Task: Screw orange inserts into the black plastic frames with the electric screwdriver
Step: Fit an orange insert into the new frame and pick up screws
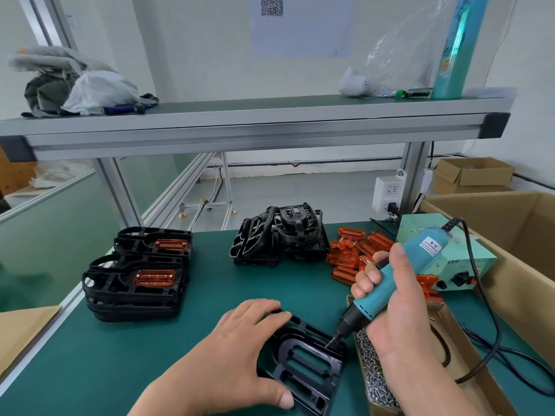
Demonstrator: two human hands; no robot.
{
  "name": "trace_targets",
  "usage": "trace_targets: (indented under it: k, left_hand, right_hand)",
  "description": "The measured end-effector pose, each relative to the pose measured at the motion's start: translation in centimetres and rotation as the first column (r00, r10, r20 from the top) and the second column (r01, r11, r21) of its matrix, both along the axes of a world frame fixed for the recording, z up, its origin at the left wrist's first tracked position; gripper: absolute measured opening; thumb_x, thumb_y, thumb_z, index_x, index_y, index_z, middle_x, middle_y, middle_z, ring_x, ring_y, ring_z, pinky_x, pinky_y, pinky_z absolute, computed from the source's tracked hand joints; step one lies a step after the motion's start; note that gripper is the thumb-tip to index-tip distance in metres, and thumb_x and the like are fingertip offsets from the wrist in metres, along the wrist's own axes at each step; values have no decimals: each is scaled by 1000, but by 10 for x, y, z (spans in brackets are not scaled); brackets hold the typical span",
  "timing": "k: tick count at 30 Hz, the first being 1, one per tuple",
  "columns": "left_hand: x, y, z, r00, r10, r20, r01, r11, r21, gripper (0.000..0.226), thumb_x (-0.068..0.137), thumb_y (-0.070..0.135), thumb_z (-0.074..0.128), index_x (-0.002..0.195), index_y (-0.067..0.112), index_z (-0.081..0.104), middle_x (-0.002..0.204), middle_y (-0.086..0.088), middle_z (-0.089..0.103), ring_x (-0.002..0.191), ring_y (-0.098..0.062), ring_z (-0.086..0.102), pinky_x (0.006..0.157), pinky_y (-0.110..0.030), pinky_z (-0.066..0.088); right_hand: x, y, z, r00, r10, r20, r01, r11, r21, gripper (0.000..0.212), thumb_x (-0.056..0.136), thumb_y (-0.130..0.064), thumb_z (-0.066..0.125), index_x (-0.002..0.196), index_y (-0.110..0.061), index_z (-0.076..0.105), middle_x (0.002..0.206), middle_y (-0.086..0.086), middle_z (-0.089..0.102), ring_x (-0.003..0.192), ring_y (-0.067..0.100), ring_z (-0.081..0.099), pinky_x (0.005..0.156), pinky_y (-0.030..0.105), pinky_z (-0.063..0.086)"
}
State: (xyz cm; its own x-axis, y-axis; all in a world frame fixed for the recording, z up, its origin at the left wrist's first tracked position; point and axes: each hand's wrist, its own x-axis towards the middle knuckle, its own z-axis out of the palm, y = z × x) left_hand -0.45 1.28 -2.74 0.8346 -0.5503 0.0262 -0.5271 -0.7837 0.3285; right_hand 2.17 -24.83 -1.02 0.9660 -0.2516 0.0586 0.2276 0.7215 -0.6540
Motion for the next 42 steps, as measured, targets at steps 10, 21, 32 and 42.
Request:
trace_targets:
  k: [10,21,32,42]
  left_hand:
    - [1,2,-3,999,15,35,-19,993,116,124,54,111,44,159,56,10,149,36,11,142,7,4,120,-34,15]
    - [4,-4,6,984,156,85,-159,987,27,107,73,106,15,161,47,20,127,36,25,128,7,26,114,-24,24]
    - [48,-66,35,973,215,84,-198,964,-179,29,102,38,59,130,36,66,113,21,66,109,0,59,98,-27,48]
    - [122,-150,13,991,3,132,-7,999,32,47,100,21,64,146,28,56,144,3,58,133,-25,54,110,-45,47]
  right_hand:
    - [0,1,0,1000,-1,-4,1,1000,2,31,98,-47,68,88,-18,63,69,0,46,57,14,45,52,25,44]
    - [1,1,-3,1000,5,20,-6,1000,8,36,88,-50,79,88,-17,64,69,2,48,57,15,46,53,26,45]
    - [8,-23,5,987,-157,-17,158,972,175,31,98,-45,71,86,-19,60,68,-3,44,55,12,43,51,24,41]
    - [15,-39,1,969,-224,-104,243,937,251,31,98,-45,71,85,-19,60,67,-3,47,53,11,45,49,24,42]
